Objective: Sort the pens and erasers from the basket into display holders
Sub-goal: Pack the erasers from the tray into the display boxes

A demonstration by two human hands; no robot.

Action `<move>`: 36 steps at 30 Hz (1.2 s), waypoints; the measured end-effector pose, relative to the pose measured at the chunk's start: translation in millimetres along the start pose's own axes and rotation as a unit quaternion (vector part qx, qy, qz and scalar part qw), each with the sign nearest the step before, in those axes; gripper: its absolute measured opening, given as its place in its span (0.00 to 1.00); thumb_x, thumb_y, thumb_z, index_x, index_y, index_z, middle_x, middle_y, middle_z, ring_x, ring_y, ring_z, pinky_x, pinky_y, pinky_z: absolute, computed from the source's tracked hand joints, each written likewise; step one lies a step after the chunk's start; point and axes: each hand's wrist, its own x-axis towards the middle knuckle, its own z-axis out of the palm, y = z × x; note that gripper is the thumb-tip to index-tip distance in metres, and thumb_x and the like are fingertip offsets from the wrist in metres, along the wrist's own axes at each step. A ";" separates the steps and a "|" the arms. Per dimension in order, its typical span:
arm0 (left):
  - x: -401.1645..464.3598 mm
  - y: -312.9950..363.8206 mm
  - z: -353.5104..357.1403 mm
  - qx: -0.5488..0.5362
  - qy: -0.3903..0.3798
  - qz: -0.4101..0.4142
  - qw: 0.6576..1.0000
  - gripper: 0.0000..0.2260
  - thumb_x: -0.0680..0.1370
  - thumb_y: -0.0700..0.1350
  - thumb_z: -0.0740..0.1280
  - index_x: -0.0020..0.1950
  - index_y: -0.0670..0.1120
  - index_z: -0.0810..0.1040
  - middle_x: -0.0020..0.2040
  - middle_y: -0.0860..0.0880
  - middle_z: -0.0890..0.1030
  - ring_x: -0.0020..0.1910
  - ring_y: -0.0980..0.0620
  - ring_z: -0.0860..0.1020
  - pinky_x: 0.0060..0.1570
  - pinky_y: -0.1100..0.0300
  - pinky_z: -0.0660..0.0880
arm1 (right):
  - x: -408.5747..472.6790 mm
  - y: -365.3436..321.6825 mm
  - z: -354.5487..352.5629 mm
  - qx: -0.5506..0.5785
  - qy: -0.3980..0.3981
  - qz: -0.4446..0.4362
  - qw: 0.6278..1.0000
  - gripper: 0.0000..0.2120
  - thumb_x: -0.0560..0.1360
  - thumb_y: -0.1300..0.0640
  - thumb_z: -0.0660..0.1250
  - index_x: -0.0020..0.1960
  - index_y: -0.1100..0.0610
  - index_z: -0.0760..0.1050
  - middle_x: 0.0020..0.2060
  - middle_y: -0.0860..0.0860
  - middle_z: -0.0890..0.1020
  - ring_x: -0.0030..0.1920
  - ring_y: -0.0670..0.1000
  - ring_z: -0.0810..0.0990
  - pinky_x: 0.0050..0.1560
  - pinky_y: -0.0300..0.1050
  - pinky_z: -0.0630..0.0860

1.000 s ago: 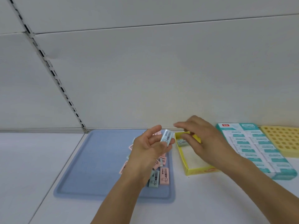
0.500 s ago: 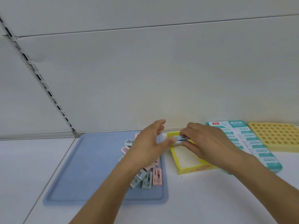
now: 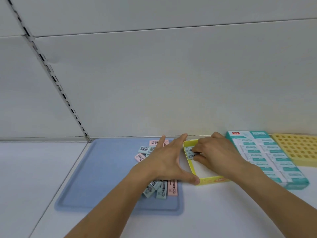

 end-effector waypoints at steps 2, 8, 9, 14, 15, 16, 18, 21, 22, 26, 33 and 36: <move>-3.5 5.0 -0.5 -0.008 -0.005 -0.013 1.000 0.55 0.66 0.64 0.75 0.79 0.57 0.40 0.79 0.59 0.51 0.68 0.67 0.38 0.71 0.58 0.33 | -0.2 1.5 3.7 0.001 0.008 -0.010 1.000 0.17 0.80 0.46 0.54 0.45 0.51 0.79 0.43 0.48 0.79 0.47 0.53 0.76 0.45 0.46 0.55; -11.3 8.8 -1.5 0.006 0.026 -0.021 0.999 0.53 0.67 0.65 0.73 0.79 0.56 0.41 0.79 0.57 0.54 0.74 0.63 0.43 0.72 0.57 0.32 | 1.8 -1.4 1.9 0.002 -0.008 -0.010 1.000 0.18 0.81 0.45 0.52 0.49 0.50 0.79 0.45 0.47 0.78 0.50 0.52 0.75 0.47 0.46 0.57; -15.0 8.3 -3.1 0.006 0.052 -0.015 0.999 0.51 0.68 0.66 0.72 0.79 0.56 0.42 0.78 0.59 0.53 0.75 0.65 0.44 0.72 0.57 0.31 | 1.2 -0.9 2.3 0.011 -0.004 0.001 1.000 0.17 0.81 0.44 0.53 0.50 0.49 0.79 0.46 0.47 0.78 0.51 0.51 0.75 0.47 0.46 0.59; -46.3 -34.9 -16.8 -0.097 0.182 -0.070 0.976 0.23 0.81 0.55 0.61 0.76 0.57 0.62 0.73 0.61 0.65 0.71 0.60 0.64 0.72 0.54 0.62 | 0.0 -6.3 -1.3 0.149 0.090 0.039 0.984 0.13 0.80 0.44 0.58 0.54 0.46 0.80 0.43 0.46 0.78 0.46 0.51 0.76 0.52 0.47 0.67; -50.7 -45.7 -18.0 -0.083 0.182 -0.081 0.976 0.19 0.82 0.50 0.60 0.74 0.55 0.66 0.71 0.57 0.69 0.68 0.58 0.69 0.68 0.57 0.66 | 2.2 -11.8 -4.5 0.186 0.106 0.026 0.976 0.12 0.79 0.46 0.60 0.52 0.47 0.81 0.41 0.46 0.79 0.44 0.50 0.77 0.51 0.47 0.67; -52.6 -53.8 -19.3 -0.070 0.171 -0.091 0.978 0.18 0.83 0.45 0.59 0.73 0.53 0.68 0.70 0.55 0.71 0.66 0.57 0.70 0.66 0.59 0.68 | 6.0 -18.6 -8.6 0.215 0.118 0.008 0.970 0.12 0.79 0.46 0.61 0.52 0.47 0.82 0.41 0.46 0.79 0.44 0.50 0.77 0.50 0.47 0.67; -51.6 -61.9 -21.4 -0.060 0.146 -0.101 0.982 0.18 0.83 0.40 0.57 0.72 0.51 0.70 0.68 0.53 0.73 0.64 0.55 0.72 0.63 0.59 0.70 | 18.6 -36.8 -17.9 0.235 0.105 -0.024 0.966 0.11 0.79 0.46 0.61 0.54 0.47 0.81 0.43 0.46 0.79 0.47 0.50 0.77 0.51 0.47 0.67; -44.5 -62.5 -25.5 -0.039 0.132 -0.086 0.987 0.18 0.81 0.37 0.59 0.70 0.48 0.72 0.63 0.49 0.77 0.60 0.51 0.75 0.60 0.57 0.72 | 44.2 -66.5 -21.3 0.173 0.056 -0.028 0.983 0.12 0.80 0.47 0.59 0.56 0.48 0.79 0.49 0.49 0.78 0.53 0.52 0.75 0.51 0.47 0.66; -41.5 -64.1 -26.3 -0.025 0.137 -0.081 0.987 0.18 0.80 0.36 0.60 0.69 0.48 0.74 0.61 0.48 0.77 0.59 0.51 0.75 0.60 0.57 0.72 | 51.0 -74.0 -20.3 0.157 0.043 -0.019 0.986 0.13 0.79 0.46 0.60 0.56 0.50 0.79 0.49 0.50 0.78 0.53 0.53 0.75 0.49 0.47 0.66; -34.9 -73.2 -27.6 0.018 0.148 -0.088 0.985 0.13 0.80 0.39 0.64 0.63 0.47 0.79 0.55 0.46 0.75 0.57 0.50 0.74 0.57 0.60 0.70 | 63.0 -84.3 -12.5 0.217 -0.016 0.012 0.976 0.12 0.75 0.46 0.67 0.48 0.54 0.75 0.46 0.50 0.76 0.48 0.52 0.76 0.44 0.47 0.72; -30.1 -84.4 -32.3 0.013 0.123 -0.089 0.988 0.08 0.79 0.48 0.66 0.56 0.48 0.74 0.52 0.52 0.72 0.53 0.53 0.72 0.53 0.59 0.71 | 53.9 -77.9 -9.6 0.403 0.008 0.095 0.910 0.10 0.70 0.49 0.74 0.40 0.51 0.73 0.36 0.45 0.76 0.37 0.47 0.74 0.40 0.47 0.73; -24.9 -86.7 -35.5 0.055 0.093 -0.103 0.989 0.09 0.80 0.52 0.65 0.54 0.48 0.75 0.50 0.52 0.68 0.48 0.55 0.69 0.47 0.62 0.67 | 42.4 -72.4 -17.4 0.604 0.021 0.136 0.785 0.08 0.73 0.58 0.73 0.41 0.57 0.73 0.34 0.54 0.78 0.32 0.49 0.76 0.35 0.48 0.75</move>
